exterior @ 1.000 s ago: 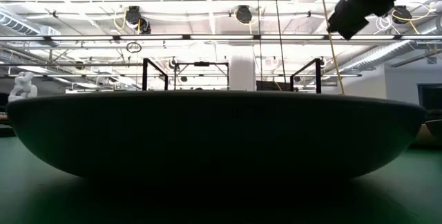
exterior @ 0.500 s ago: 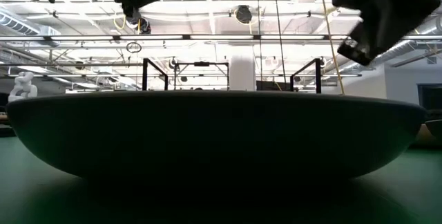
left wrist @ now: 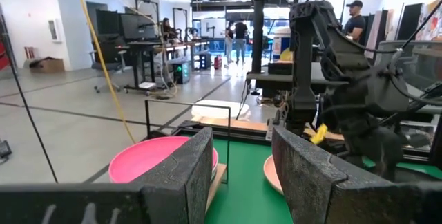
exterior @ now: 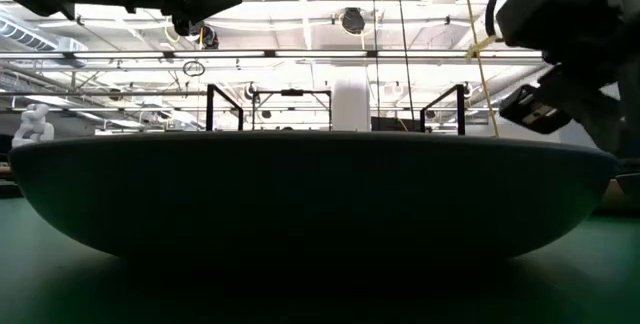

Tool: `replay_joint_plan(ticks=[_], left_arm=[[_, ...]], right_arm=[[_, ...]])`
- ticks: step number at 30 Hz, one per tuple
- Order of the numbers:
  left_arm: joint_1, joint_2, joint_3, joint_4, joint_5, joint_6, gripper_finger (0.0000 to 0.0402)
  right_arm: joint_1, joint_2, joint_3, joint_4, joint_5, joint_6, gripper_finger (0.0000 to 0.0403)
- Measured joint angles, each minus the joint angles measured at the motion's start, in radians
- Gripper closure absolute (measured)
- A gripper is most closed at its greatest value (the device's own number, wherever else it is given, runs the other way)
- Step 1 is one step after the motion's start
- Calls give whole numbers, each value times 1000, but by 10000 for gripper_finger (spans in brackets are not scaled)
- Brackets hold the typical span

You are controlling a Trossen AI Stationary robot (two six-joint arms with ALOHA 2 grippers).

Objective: Place and stack plates onto a shelf
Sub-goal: Put the right black plate on the shelf

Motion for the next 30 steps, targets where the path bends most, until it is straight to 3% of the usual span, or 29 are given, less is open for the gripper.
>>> replay_joint_plan(ticks=[18, 21, 25, 30], left_arm=[[0, 0, 0, 2, 0, -30, 245], [0, 1, 0, 2, 0, -31, 245], [0, 1, 0, -3, 0, -30, 245], [0, 1, 0, -7, 0, -37, 245]], right_arm=[[6, 151, 0, 36, 2, -72, 318], [6, 146, 0, 40, 2, -70, 335], [5, 143, 0, 43, -4, -74, 388], [3, 142, 0, 56, -5, -69, 399]])
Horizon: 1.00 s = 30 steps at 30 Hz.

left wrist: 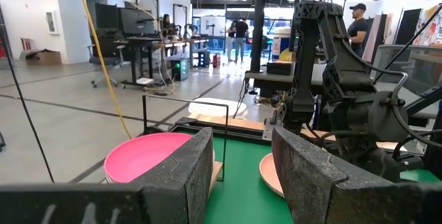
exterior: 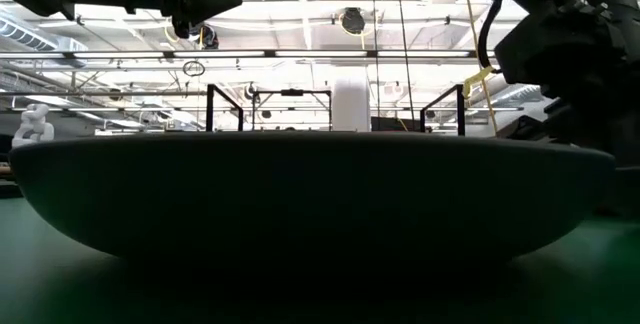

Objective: Place and stack plates onto a shelf
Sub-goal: Put the right black plate on the shelf

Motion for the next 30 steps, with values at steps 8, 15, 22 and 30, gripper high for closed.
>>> replay_joint_plan(ticks=[8, 15, 22, 30], left_arm=[[0, 0, 0, -14, 0, -19, 245], [0, 0, 0, -14, 0, -15, 245], [1, -3, 0, -5, -5, -11, 245], [29, -39, 62, -20, -9, 119, 245]], right_arm=[[-14, -67, -1, 17, 10, -4, 401], [-81, -237, -1, 64, 87, -34, 402], [-238, -337, -1, 372, 171, -150, 402], [-526, -277, 0, 707, 246, -162, 402]])
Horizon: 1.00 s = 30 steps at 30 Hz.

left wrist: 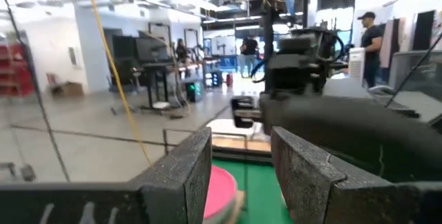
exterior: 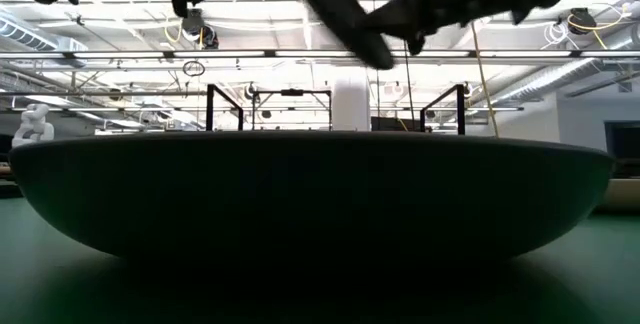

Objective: Place and stack plates onto a shelf
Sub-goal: Put the right black plate on the shelf

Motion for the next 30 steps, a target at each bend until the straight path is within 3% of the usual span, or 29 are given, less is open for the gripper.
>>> replay_joint_plan(ticks=[9, 18, 30], left_arm=[[121, -107, 18, -62, -2, 93, 245], [211, -128, 18, -123, -8, 63, 245], [211, -128, 18, -136, -7, 60, 245]], right_arm=[[-248, 225, 195, 132, 1, 13, 403], [-367, 512, 461, 32, -59, -24, 403], [-420, 666, 496, 17, -56, -95, 403]])
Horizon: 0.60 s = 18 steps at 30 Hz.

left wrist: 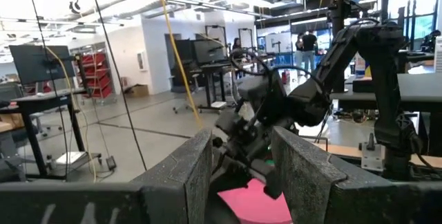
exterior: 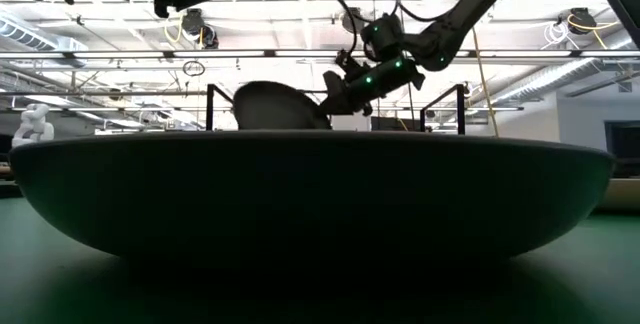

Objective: Place and stack plates onto a shelf
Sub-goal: Put the right black plate on the shelf

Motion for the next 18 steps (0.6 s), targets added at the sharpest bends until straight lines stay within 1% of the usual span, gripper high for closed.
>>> replay_joint_plan(ticks=[8, 13, 18], left_arm=[[0, 0, 0, 0, 0, 0, 245], [0, 0, 0, -11, 0, -5, 245], [0, 1, 0, -17, 0, -7, 245]], right_arm=[[-17, 41, 0, 7, 3, -18, 400], [-17, 42, 0, 33, 4, -40, 399], [-17, 42, 0, 22, 3, -40, 398]])
